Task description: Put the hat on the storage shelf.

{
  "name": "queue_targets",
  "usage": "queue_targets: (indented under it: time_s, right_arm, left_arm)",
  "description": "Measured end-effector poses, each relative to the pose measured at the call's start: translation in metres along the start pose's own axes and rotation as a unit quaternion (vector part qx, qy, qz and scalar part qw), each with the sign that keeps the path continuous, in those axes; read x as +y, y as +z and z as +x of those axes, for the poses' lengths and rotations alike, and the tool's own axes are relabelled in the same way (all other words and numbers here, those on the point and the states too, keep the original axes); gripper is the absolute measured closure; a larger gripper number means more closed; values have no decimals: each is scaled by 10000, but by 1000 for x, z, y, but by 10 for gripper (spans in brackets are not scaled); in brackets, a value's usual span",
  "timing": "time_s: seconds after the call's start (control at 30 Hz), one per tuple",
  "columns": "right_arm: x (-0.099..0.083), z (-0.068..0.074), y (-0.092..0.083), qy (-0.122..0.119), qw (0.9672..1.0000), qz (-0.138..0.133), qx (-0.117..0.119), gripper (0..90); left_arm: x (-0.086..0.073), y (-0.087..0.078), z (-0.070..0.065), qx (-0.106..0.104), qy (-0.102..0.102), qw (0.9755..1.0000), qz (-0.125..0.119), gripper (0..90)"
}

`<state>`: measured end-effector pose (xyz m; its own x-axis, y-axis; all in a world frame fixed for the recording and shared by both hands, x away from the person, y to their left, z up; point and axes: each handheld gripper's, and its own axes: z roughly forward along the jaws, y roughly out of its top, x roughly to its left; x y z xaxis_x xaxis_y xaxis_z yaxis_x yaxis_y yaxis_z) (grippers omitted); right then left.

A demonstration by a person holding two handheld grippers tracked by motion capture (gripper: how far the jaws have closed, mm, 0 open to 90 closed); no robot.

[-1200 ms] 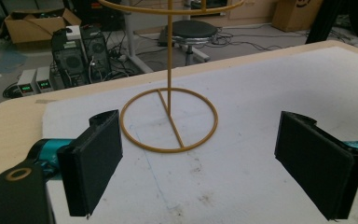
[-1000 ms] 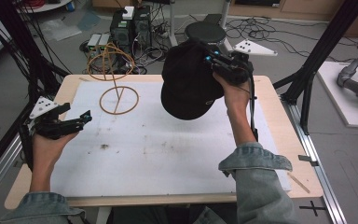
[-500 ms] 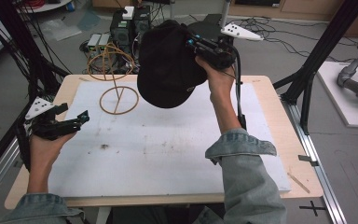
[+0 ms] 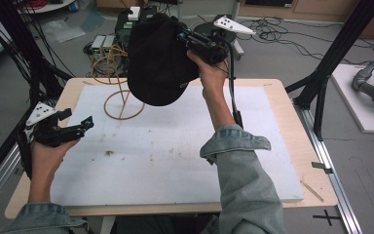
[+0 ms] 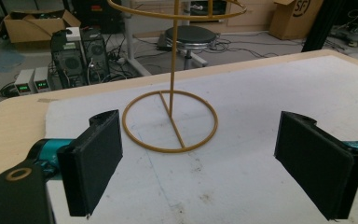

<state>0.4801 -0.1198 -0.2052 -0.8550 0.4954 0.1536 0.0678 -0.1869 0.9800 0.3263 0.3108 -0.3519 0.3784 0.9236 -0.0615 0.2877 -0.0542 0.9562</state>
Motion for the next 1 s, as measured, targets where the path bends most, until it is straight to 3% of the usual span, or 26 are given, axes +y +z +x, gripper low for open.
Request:
queue_targets:
  time_s: [1.0]
  right_arm:
    - [-7, 9, 64, 162, 9987, -109, 472, 841]
  left_arm:
    - [-1, -4, 8, 28, -82, 9999, -56, 152]
